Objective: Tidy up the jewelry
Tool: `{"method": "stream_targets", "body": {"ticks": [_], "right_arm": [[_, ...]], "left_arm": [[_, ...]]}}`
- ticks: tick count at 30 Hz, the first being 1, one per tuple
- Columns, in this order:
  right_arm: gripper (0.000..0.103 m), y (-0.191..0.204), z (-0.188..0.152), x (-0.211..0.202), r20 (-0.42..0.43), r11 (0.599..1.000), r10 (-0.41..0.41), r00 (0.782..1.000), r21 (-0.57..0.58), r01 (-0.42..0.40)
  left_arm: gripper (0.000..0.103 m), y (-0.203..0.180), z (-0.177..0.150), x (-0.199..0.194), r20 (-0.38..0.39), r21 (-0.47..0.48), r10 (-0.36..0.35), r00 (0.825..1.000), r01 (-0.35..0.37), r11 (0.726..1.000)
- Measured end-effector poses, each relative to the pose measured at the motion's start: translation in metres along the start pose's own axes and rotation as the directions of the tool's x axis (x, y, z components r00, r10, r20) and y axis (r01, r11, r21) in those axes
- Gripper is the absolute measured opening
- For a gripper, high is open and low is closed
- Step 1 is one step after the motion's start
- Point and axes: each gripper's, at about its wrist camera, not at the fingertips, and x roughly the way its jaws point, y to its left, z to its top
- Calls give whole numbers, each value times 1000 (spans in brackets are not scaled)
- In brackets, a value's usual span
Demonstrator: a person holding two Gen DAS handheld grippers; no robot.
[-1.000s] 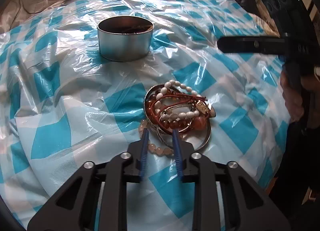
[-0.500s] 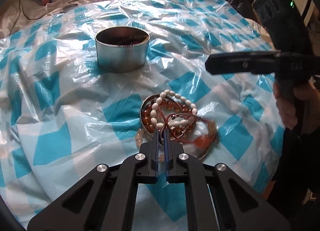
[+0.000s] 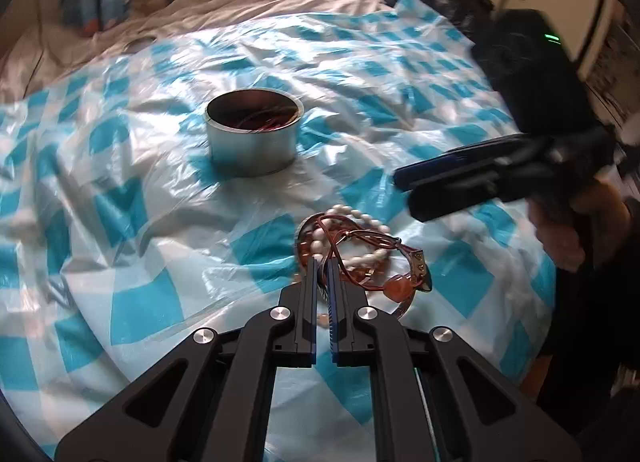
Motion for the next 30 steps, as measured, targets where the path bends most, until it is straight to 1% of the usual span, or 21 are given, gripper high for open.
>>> {"method": "stream_targets", "body": {"ticks": [2, 4, 6, 7, 8, 9, 10, 11, 12, 13, 14, 15, 16, 18, 19, 21, 23, 25, 26, 28, 30], "right_arm": [[73, -5, -1, 3, -11, 998, 46, 999, 36, -45], [72, -11, -3, 8, -27, 988, 132, 991, 88, -129], [72, -12, -3, 10, -29, 980, 174, 984, 105, -170], [64, -11, -4, 11, -30, 975, 201, 979, 107, -197], [50, -11, -4, 12, -30, 969, 225, 974, 112, -220], [47, -11, -4, 14, -31, 962, 250, 968, 121, -245], [41, -9, -4, 15, -31, 963, 247, 968, 117, -242], [34, -9, -4, 15, -31, 965, 240, 970, 111, -236], [34, -8, -4, 15, -33, 969, 226, 974, 105, -222], [34, -7, -3, 15, -31, 977, 194, 980, 93, -191], [34, -7, -4, 14, -32, 983, 169, 985, 85, -166], [34, -6, -3, 15, -36, 990, 121, 992, 74, -118], [35, -7, -4, 17, -42, 994, 96, 994, 65, -93], [36, -4, -6, 23, -61, 998, 51, 997, 39, -49], [36, 3, -7, 25, -64, 1000, 18, 998, -5, -18], [37, 27, -10, 29, -61, 992, -3, 998, -128, -5], [37, 50, -14, 34, -52, 972, -6, 999, -235, -6], [37, 72, -21, 46, -50, 939, -40, 998, -343, 21], [37, 81, -26, 53, -47, 919, -78, 996, -392, 53], [37, 87, -33, 67, -45, 887, -145, 988, -450, 109], [37, 86, -37, 81, -64, 881, -168, 984, -458, 121]], "left_arm": [[4, -3, 1, -8, 15, 18, -25, 1000, 25, 1000], [4, -3, 2, -15, 32, 23, -41, 999, 40, 999], [4, -1, 3, -20, 49, 14, -54, 997, 54, 998], [4, 1, 3, -23, 58, 5, -60, 997, 60, 998], [4, 4, 3, -26, 67, -4, -68, 995, 69, 998], [4, 5, 3, -27, 73, -10, -76, 994, 77, 997], [4, 6, 3, -28, 77, -14, -79, 994, 81, 997], [4, 7, 3, -29, 77, -13, -74, 994, 75, 997], [4, 7, 3, -28, 71, -8, -65, 995, 65, 998], [4, 6, 2, -23, 42, 8, -21, 999, 21, 1000], [4, 4, -1, -15, -2, 38, 64, 998, -64, 997], [4, 3, -3, -6, -37, 70, 144, 989, -141, 987], [4, 6, -6, 2, -68, 79, 189, 980, -183, 980], [4, 13, -10, 9, -107, 65, 204, 973, -198, 978], [4, 13, -10, 9, -111, 64, 204, 973, -198, 978], [4, 14, -8, 7, -110, 55, 193, 975, -188, 981], [4, 14, -8, 9, -115, 54, 192, 975, -187, 981], [4, 15, -9, 12, -126, 54, 194, 973, -188, 981], [4, 16, -9, 13, -129, 53, 194, 972, -189, 981], [4, 16, -10, 13, -132, 50, 192, 972, -187, 981], [4, 17, -11, 13, -135, 48, 190, 972, -185, 981]]}}
